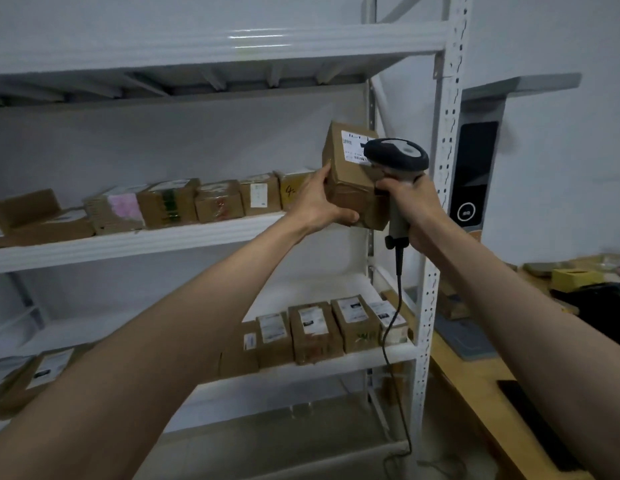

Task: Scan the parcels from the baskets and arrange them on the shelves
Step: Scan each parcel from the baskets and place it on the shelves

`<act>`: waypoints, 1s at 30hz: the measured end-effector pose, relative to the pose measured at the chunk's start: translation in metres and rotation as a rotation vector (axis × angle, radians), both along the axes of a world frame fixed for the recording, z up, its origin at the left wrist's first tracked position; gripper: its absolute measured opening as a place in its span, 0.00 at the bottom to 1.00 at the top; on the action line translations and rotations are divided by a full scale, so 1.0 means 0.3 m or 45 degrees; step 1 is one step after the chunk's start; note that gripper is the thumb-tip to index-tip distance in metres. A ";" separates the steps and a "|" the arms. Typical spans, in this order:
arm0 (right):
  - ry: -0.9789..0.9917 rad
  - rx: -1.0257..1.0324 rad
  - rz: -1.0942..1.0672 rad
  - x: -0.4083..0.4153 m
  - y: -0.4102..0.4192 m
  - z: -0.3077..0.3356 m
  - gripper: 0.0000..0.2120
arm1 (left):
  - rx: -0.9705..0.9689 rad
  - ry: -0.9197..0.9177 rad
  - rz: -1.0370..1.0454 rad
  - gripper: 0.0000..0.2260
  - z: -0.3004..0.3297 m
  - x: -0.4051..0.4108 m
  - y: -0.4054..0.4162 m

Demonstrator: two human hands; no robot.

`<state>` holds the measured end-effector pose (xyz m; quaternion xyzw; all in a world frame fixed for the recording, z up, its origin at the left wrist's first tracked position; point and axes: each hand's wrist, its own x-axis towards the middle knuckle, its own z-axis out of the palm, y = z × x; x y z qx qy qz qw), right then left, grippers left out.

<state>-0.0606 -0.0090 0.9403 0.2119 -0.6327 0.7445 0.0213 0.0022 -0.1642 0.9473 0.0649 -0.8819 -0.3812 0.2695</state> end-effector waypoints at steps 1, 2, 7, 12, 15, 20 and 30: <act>-0.007 0.000 0.003 -0.058 -0.011 0.008 0.18 | 0.017 0.004 0.006 0.45 -0.003 -0.055 -0.006; -0.012 0.004 0.005 -0.110 -0.023 0.015 0.17 | 0.034 0.010 0.019 0.43 -0.007 -0.107 -0.013; -0.017 0.039 0.019 -0.332 -0.097 0.034 0.17 | 0.070 0.043 0.100 0.42 -0.022 -0.329 -0.068; -0.008 0.086 0.105 -0.484 -0.165 0.052 0.20 | -0.073 0.086 0.238 0.46 -0.034 -0.485 -0.115; -0.022 0.158 0.148 -0.555 -0.198 0.050 0.19 | -0.189 0.068 0.282 0.43 -0.051 -0.548 -0.140; -0.085 0.146 0.257 -0.642 -0.245 0.017 0.19 | -0.742 0.039 0.536 0.37 -0.062 -0.598 -0.216; -0.256 -0.096 0.568 -0.774 -0.262 -0.032 0.14 | -0.918 -0.196 0.480 0.38 -0.003 -0.630 -0.362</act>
